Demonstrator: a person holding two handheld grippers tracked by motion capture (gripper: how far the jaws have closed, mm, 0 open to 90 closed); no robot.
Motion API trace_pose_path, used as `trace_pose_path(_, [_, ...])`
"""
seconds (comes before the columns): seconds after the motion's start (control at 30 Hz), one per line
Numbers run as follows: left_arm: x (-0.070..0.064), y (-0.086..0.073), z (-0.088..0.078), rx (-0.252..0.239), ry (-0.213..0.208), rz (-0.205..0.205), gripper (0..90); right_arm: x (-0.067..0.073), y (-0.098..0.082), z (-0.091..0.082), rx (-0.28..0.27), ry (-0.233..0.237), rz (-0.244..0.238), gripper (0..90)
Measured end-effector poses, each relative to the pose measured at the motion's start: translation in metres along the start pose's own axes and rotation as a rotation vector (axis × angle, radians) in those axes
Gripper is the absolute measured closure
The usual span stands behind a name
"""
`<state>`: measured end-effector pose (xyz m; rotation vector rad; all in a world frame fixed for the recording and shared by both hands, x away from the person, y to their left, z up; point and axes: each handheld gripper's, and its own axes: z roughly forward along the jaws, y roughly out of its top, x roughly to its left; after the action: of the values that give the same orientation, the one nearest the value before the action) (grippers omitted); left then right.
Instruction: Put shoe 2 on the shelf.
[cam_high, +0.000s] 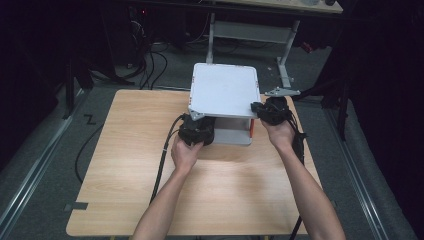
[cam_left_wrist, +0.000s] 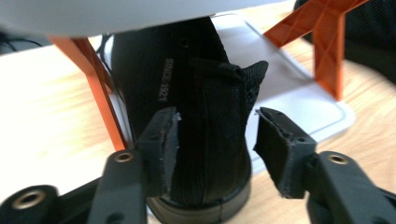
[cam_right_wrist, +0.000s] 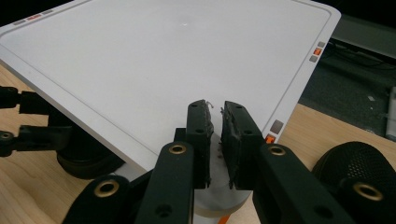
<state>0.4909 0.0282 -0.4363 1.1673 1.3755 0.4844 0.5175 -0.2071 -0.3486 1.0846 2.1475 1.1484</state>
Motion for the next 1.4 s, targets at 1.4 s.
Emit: trace_pose_path(1.4, [0.074,-0.027,-0.116,0.016,0.046,-0.011,38.0,-0.003,-0.051,-0.067,-0.106,0.056,0.053,53.0])
